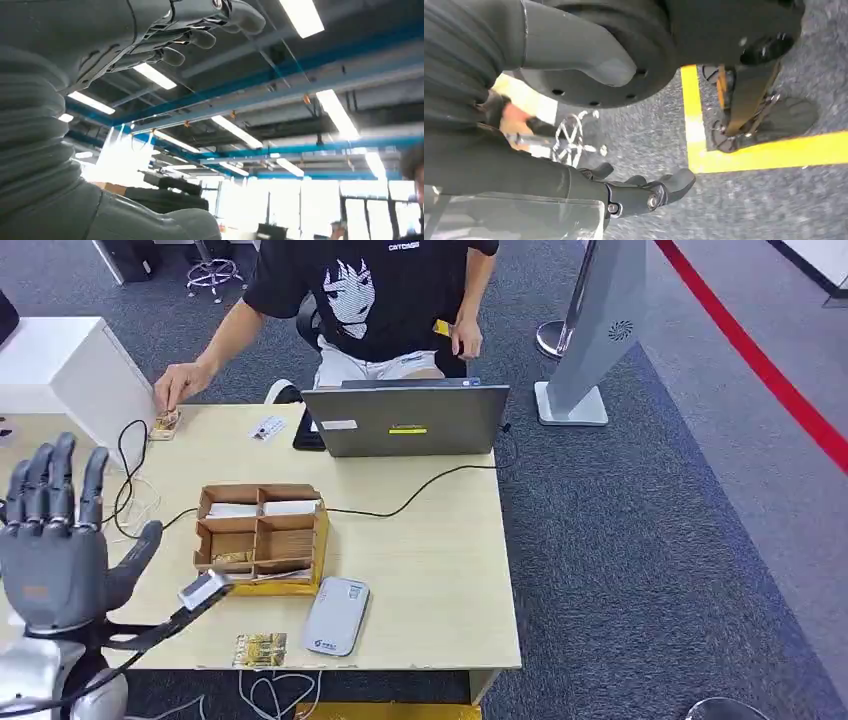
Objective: Pass the card to the sensor for recognition and then transmit it.
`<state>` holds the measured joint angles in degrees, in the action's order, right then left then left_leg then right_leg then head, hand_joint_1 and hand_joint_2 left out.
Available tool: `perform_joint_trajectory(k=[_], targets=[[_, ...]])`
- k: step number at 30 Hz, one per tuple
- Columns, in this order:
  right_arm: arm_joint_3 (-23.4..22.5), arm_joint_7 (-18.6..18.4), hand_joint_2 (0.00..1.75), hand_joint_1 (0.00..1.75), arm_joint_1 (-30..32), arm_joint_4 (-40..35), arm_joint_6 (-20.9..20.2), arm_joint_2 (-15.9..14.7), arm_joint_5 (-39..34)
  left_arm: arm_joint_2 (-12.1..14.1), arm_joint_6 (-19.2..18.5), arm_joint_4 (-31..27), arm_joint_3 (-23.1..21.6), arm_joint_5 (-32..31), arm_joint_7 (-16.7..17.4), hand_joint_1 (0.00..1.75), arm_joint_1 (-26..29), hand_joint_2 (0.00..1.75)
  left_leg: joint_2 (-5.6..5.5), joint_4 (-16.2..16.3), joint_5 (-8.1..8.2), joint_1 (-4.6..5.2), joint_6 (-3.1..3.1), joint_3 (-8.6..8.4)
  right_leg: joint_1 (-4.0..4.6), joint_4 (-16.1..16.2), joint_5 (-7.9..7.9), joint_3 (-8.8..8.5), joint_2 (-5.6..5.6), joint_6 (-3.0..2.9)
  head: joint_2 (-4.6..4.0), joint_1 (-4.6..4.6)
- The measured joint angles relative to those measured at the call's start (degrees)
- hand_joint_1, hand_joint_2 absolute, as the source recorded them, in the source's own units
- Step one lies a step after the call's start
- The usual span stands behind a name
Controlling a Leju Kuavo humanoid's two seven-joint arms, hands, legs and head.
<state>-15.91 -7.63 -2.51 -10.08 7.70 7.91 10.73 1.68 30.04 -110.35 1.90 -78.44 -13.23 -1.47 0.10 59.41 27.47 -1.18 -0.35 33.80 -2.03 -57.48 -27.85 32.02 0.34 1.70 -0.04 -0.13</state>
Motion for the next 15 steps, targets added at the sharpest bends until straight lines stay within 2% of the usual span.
perform_joint_trajectory(k=[2, 4, 6, 7, 9, 11, 13, 15], targets=[[-1.09, 0.24, 1.75, 0.0, 0.15, 0.0, 1.25, 0.22, -0.85, -2.46, 4.28, -6.42, 1.85, 4.53, -2.41, 0.0, 6.84, 1.75, 0.06, 0.0, 0.15, 0.01, 0.02, -0.05, -0.01, 0.0, -0.05, -0.01, 0.06, 0.0, 0.0, 0.04], [-2.17, 0.5, 1.75, 0.0, 0.39, 0.0, 2.3, 0.42, -1.13, -5.44, 6.92, -10.86, 4.66, 16.12, -7.6, 0.0, 13.47, 1.75, 0.07, 0.01, 0.21, 0.01, 0.04, -0.11, -0.01, 0.01, -0.19, -0.01, 0.06, -0.01, 0.0, 0.0], [-3.28, 0.5, 1.75, 0.0, 0.55, 0.0, 3.76, 0.63, -1.44, -10.14, 2.1, -12.27, 10.59, 33.42, -17.08, 0.0, 16.61, 1.75, -0.2, 0.01, 0.23, 0.0, 0.09, -0.07, -0.01, 0.02, -0.32, -0.09, -0.2, 0.13, 0.0, 0.02], [-3.89, 0.64, 1.75, 0.0, 0.53, 0.0, 4.37, 0.74, -1.86, -12.0, -1.08, -12.29, 14.08, 39.48, -19.81, 0.0, 17.51, 1.75, -0.25, 0.01, 0.23, 0.0, 0.09, -0.09, 0.0, 0.02, -0.34, -0.13, -0.29, 0.11, 0.0, 0.18], [-5.44, 1.25, 1.75, 0.0, 0.51, -0.11, 5.4, 0.87, -2.88, -14.64, -6.71, -11.66, 19.55, 48.82, -21.81, 0.0, 19.09, 1.75, -0.22, 0.0, 0.23, 0.0, 0.09, -0.09, -0.01, 0.02, -0.33, -0.12, -0.27, 0.1, 0.0, 0.13], [-6.88, 1.22, 1.75, 0.0, 0.57, -0.26, 5.99, 0.98, -2.27, -16.9, -10.58, -9.24, 24.62, 58.31, -23.42, 0.0, 19.37, 1.75, -0.22, 0.01, 0.22, -0.01, 0.09, -0.11, 0.0, 0.02, -0.32, -0.13, -0.27, 0.08, 0.0, 0.15], [-7.32, 1.22, 1.75, 0.0, 0.56, -0.33, 6.12, 0.98, -1.64, -18.09, -11.9, -6.82, 28.16, 62.47, -24.89, 0.0, 19.38, 1.75, -0.21, 0.0, 0.22, -0.01, 0.09, -0.15, 0.0, 0.02, -0.31, -0.16, -0.25, 0.07, 0.0, 0.09], [-7.98, 1.22, 1.75, 0.0, 0.56, -0.39, 6.12, 1.01, -1.31, -19.18, -12.33, -4.88, 30.84, 63.12, -25.7, 0.0, 19.41, 1.75, -0.23, 0.01, 0.2, -0.01, 0.11, -0.15, 0.0, 0.02, -0.31, -0.18, -0.27, 0.08, 0.0, 0.09]])
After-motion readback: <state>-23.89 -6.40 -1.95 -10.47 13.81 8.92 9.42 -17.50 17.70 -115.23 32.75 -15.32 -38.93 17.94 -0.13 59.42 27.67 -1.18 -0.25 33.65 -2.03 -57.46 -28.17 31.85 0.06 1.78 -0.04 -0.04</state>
